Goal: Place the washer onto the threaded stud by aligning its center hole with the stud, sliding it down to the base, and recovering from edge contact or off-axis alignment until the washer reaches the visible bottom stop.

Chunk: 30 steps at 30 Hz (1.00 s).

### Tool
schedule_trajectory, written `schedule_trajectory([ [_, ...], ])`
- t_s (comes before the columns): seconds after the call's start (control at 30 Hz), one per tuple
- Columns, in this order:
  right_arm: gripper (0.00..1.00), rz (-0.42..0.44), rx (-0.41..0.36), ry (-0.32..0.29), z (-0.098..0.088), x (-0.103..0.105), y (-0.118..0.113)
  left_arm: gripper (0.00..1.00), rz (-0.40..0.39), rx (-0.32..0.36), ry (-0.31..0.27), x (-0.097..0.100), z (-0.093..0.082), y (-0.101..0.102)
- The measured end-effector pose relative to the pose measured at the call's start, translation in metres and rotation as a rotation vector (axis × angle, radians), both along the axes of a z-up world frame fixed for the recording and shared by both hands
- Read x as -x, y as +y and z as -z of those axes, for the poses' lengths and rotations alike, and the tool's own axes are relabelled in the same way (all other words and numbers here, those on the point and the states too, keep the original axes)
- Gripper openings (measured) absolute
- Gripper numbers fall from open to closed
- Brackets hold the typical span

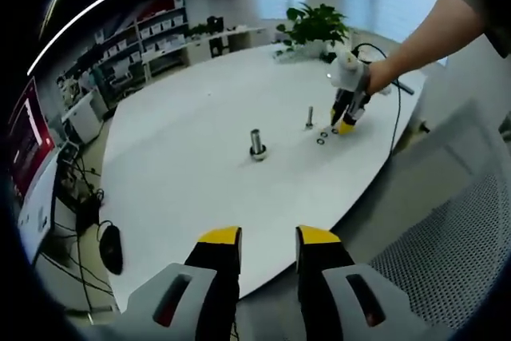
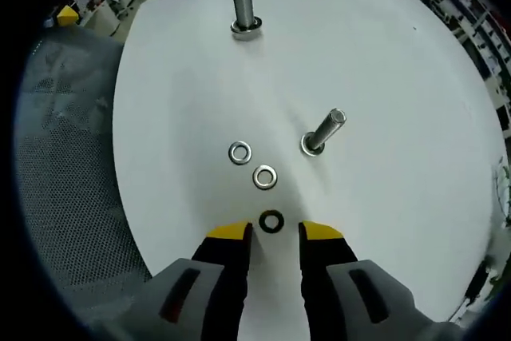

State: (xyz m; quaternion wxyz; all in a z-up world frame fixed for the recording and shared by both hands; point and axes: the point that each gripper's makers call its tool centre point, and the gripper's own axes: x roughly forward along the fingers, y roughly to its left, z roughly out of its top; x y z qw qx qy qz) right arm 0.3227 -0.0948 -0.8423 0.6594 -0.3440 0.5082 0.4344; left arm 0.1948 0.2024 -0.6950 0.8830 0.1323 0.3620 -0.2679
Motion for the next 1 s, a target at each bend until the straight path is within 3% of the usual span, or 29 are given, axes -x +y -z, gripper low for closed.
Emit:
schedule_trajectory([
  [0.23, 0.23, -0.083, -0.007, -0.007, 0.0002, 0.0033, 0.0023, 0.25, -0.002, -0.005, 0.004, 0.0, 0.0015, 0.0002],
  [0.63, 0.15, -0.19, 0.117, 0.018, 0.0017, 0.003, 0.0052, 0.25, -0.014, 0.005, -0.006, -0.0021, -0.0007, 0.0022],
  [0.8, 0.15, -0.198, 0.162, 0.032, 0.0029, 0.003, 0.0058, 0.23, -0.018, 0.01, -0.009, -0.003, -0.0015, 0.0029],
  [1.0, 0.14, -0.146, 0.188, 0.029, 0.0018, 0.004, 0.0057, 0.23, -0.027, 0.015, -0.012, -0.0038, -0.0024, 0.004],
])
